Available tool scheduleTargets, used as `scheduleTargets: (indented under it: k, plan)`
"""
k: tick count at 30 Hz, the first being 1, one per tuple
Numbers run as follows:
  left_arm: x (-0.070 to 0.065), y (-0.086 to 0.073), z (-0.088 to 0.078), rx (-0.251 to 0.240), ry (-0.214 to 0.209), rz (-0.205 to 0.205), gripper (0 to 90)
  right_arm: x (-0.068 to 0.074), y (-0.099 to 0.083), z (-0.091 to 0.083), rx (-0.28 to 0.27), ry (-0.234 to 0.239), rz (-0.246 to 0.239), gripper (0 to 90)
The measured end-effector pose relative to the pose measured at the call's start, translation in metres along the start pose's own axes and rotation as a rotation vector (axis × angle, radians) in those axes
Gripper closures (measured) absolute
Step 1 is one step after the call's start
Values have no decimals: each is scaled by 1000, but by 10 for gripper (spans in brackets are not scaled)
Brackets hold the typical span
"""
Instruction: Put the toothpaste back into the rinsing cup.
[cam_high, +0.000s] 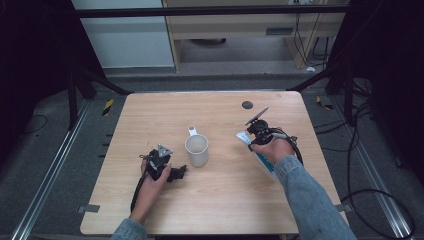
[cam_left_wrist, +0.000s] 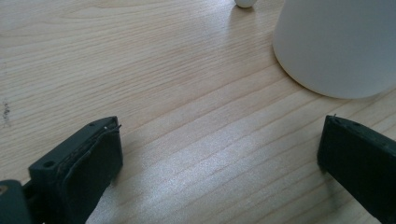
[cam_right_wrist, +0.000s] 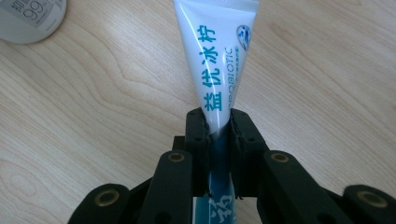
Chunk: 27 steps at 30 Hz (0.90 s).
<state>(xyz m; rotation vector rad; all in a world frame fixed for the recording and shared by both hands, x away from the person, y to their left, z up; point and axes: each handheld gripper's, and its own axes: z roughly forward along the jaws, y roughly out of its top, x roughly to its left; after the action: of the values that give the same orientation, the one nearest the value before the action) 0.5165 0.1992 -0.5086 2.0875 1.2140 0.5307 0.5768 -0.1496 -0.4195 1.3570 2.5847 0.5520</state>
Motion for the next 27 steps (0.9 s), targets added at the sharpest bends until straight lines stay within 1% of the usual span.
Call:
scheduleTargets:
  k: [6, 10, 11, 14, 18, 22, 27]
  plan:
    - [0, 0, 0, 0, 0, 0, 0, 0, 4, -10, -47, 4, 13, 790]
    - [0, 0, 0, 0, 0, 0, 0, 3, 7, -20, -135, -5, 6, 791]
    - [0, 0, 0, 0, 0, 0, 0, 4, 8, -22, -153, -4, -3, 791]
    - [0, 0, 0, 0, 0, 0, 0, 8, 11, -28, -200, -5, -2, 791]
    - [0, 0, 0, 0, 0, -1, 0, 12, 16, -35, -258, 22, 8, 791]
    - [0, 0, 0, 0, 0, 0, 0, 16, 22, -43, -294, 43, 10, 791]
    - [0, 0, 0, 0, 0, 0, 0, 20, 23, -43, -321, 44, 13, 791]
